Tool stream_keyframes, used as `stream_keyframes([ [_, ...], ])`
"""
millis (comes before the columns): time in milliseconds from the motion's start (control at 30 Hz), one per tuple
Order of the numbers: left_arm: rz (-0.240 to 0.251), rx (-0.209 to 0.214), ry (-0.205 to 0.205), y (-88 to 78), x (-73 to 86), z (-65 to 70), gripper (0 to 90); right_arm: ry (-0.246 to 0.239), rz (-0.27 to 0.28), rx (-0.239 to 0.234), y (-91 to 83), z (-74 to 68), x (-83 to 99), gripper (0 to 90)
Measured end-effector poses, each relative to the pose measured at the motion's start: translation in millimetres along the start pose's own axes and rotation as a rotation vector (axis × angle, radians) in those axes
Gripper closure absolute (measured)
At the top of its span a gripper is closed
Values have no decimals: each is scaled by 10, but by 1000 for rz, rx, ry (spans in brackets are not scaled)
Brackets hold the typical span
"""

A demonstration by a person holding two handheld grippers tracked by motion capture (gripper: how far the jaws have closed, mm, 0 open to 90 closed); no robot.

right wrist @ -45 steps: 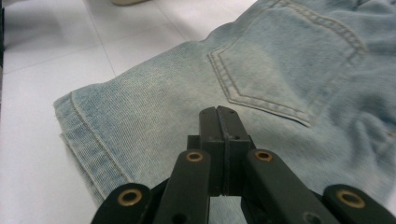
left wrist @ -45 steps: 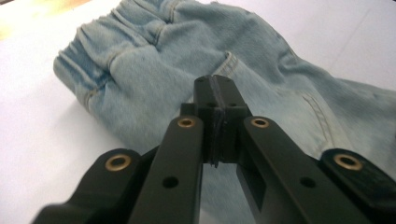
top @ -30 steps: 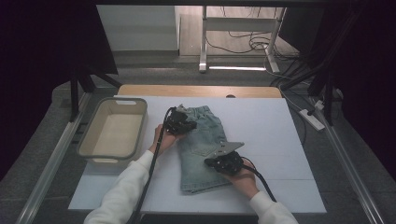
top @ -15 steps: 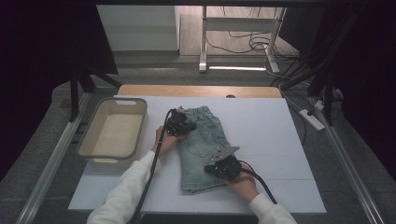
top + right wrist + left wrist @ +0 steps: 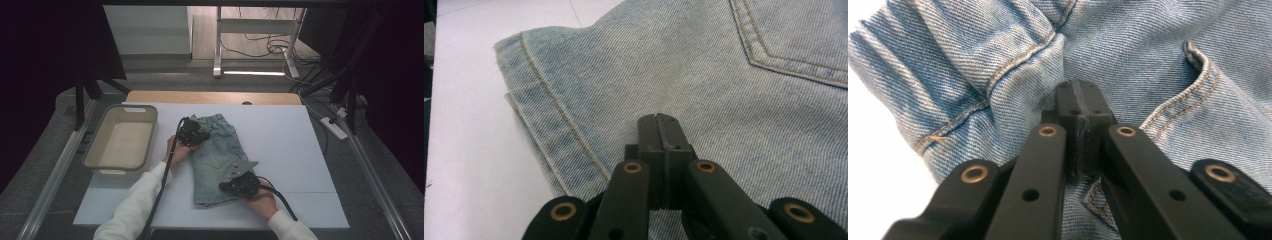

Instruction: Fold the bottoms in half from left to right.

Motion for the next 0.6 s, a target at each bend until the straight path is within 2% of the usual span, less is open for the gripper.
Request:
stream_keyframes([
  [267,2,0,-3,-12,1,1,891,-7,-6,-5,-22,-8,27,895],
  [367,2,0,-2,-20,1,1,890,-18,-42,68,-114,9,71,895],
  [467,2,0,-2,-25,1,1,890,26,-18,108,-206,107,153,895],
  [567,3,-1,-2,-27,1,2,890,53,-43,172,-262,217,239,895],
  [600,3,0,-2,-26,1,1,890,65,-54,169,-263,246,273,895],
])
Point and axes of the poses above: each handheld gripper's, and its own axes: y roughly forward along the jaws, x roughly out of its underside, z roughly to its right, the point moved 1 cm from there along y, roughly forward along the jaws, and after that the axes turned 15 degrees about -z, right-handed, at the moved point
